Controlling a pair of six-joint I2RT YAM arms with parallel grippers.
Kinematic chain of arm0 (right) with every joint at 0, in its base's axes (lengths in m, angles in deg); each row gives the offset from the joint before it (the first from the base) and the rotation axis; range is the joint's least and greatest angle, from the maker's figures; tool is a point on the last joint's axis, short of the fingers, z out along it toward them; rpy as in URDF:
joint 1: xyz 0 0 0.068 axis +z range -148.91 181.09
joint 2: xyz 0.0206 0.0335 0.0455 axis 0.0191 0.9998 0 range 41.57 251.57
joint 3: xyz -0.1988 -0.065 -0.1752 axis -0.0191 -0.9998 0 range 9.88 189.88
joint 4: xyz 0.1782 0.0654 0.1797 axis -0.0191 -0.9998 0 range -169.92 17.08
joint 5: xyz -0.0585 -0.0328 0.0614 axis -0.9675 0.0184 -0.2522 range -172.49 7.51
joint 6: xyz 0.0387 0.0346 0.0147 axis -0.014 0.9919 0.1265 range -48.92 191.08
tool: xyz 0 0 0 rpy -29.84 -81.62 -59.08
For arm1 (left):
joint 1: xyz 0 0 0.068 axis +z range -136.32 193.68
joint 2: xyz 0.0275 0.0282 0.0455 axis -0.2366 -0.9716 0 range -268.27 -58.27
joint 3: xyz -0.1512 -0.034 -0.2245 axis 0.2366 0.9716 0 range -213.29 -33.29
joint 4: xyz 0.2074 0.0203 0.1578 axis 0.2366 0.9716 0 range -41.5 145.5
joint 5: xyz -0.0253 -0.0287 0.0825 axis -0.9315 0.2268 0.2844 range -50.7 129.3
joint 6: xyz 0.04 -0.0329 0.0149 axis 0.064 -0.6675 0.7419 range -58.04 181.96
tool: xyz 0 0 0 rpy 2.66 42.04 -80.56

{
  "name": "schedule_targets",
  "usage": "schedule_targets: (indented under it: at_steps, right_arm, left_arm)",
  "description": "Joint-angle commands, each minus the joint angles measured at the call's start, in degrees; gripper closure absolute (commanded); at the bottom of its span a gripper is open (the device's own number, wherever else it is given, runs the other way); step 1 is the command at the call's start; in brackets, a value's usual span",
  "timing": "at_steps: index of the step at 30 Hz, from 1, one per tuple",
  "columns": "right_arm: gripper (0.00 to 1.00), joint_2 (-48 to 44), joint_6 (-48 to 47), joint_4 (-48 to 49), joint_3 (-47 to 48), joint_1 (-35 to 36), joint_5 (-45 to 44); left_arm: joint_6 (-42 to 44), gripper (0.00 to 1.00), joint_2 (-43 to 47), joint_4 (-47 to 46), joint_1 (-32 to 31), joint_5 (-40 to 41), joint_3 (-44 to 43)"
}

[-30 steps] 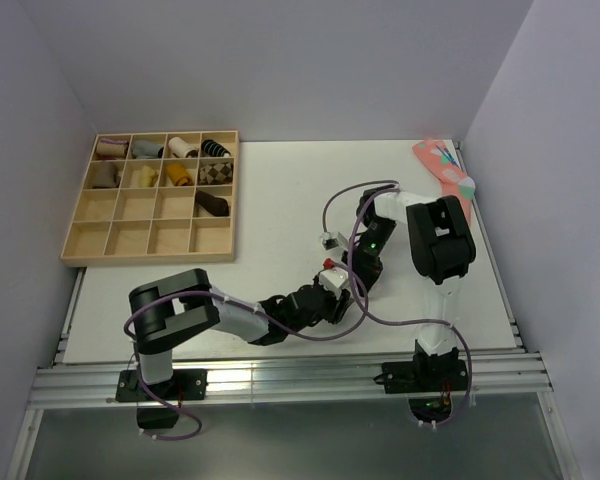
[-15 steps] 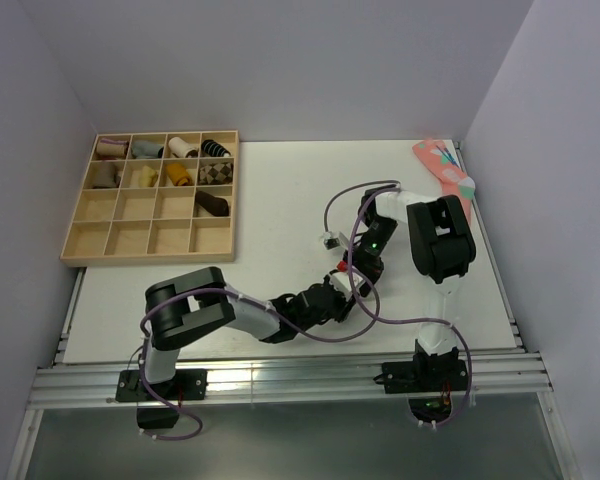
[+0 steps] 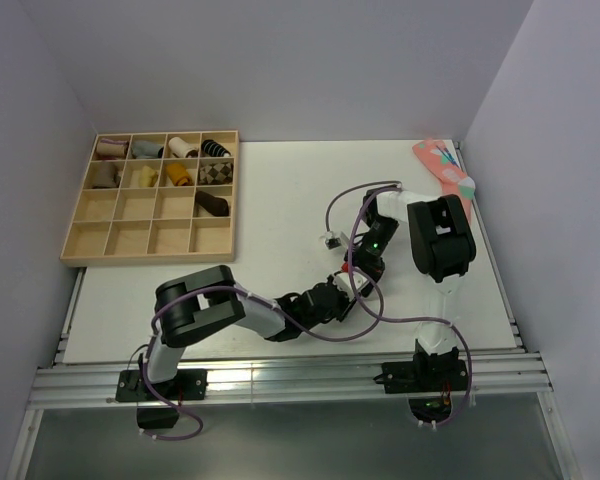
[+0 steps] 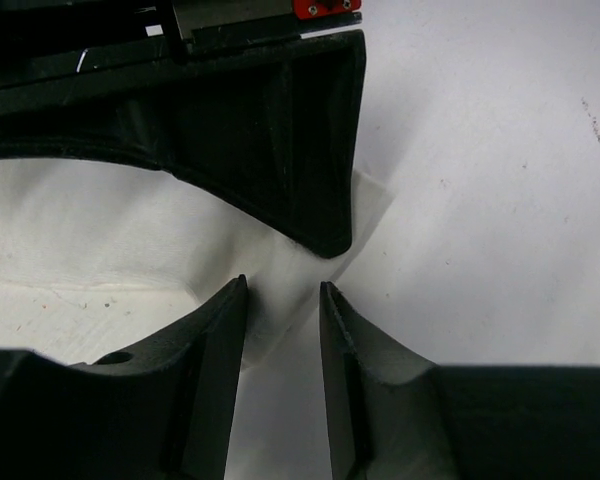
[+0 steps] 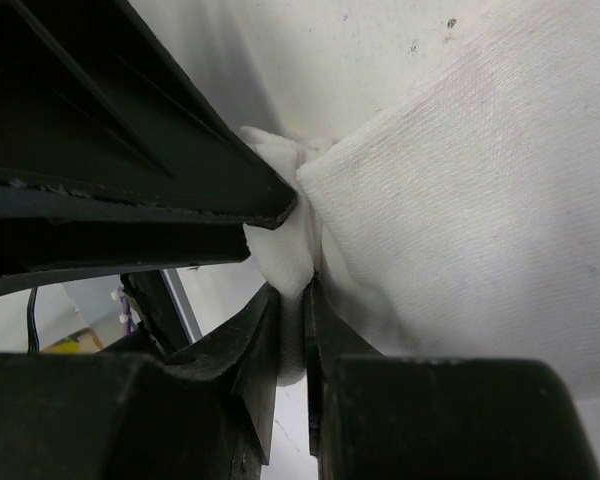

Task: Roll the socks
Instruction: Roll the sock at the center of the board.

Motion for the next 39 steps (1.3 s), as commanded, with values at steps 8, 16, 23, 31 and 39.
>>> schedule_targets:
  at_steps: [8, 16, 23, 31, 39]
  right_arm:
    - [0.76, -0.94, 1.38, -1.6, -0.18, -1.21, -0.35]
    - [0.57, -4.28, 7.08, 3.41, 0.35, -2.88, -0.7]
    - [0.53, -10.25, 13.59, 11.4, -1.32, -5.96, -0.79]
    - [0.55, -15.26, 27.9, 25.1, -5.62, -8.07, -8.5]
    - [0.53, -16.14, 31.36, 29.96, -6.77, -8.95, -12.65]
  left_arm:
    - [0.43, 0.78, -3.1, 1.0, 0.42, -4.07, -4.67]
    - [-2.64, 0.94, -4.33, 7.06, 1.48, -8.2, -6.69]
    - [-5.63, 0.99, -4.15, 11.28, 2.97, -11.99, -6.78]
    - [-10.38, 1.0, -4.07, 18.58, 3.94, -14.71, -9.77]
    - [-12.58, 1.0, -1.78, 21.48, 4.2, -14.45, -8.98]
